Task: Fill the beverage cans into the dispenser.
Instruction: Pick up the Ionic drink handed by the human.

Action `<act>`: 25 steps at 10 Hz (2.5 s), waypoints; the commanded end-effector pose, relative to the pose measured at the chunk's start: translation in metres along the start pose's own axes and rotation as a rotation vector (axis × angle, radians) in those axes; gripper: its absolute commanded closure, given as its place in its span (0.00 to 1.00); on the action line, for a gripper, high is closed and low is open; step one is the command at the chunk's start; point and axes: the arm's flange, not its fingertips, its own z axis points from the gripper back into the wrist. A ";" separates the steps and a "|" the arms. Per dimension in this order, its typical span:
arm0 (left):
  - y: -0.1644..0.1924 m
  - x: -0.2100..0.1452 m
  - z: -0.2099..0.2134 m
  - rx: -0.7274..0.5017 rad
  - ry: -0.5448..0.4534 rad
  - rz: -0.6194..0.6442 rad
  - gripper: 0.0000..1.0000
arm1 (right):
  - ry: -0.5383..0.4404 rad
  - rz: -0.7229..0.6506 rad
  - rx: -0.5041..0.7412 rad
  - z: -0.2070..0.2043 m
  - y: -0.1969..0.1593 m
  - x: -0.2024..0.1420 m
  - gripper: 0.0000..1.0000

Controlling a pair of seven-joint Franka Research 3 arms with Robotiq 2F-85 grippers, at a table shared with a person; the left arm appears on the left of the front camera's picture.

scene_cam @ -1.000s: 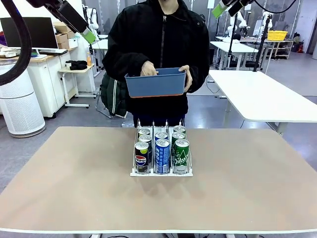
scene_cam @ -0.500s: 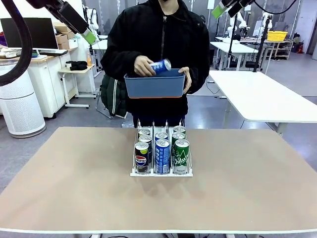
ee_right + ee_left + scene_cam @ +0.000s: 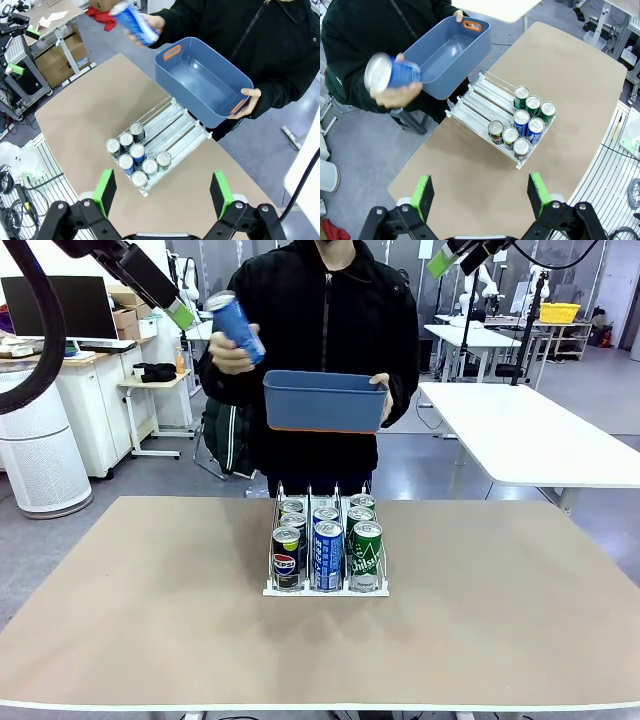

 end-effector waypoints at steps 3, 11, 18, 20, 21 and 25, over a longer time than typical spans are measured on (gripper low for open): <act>0.000 -0.001 0.000 -0.001 -0.002 0.006 0.00 | -0.002 0.000 -0.001 0.001 0.000 0.000 0.00; 0.000 -0.001 0.000 -0.001 -0.002 0.006 0.00 | -0.002 0.000 -0.001 0.001 0.000 0.000 0.00; 0.000 -0.001 0.000 -0.001 -0.002 0.006 0.00 | -0.002 0.000 -0.001 0.001 0.000 0.000 0.00; 0.000 -0.001 0.000 -0.001 -0.002 0.006 0.00 | -0.002 0.000 -0.001 0.001 0.000 0.000 0.00; 0.000 -0.001 0.000 -0.001 -0.002 0.006 0.00 | -0.002 0.000 -0.001 0.001 0.000 0.000 0.00; 0.000 0.000 0.000 0.000 0.000 0.000 0.00 | -0.002 0.000 -0.001 0.001 0.000 0.000 0.00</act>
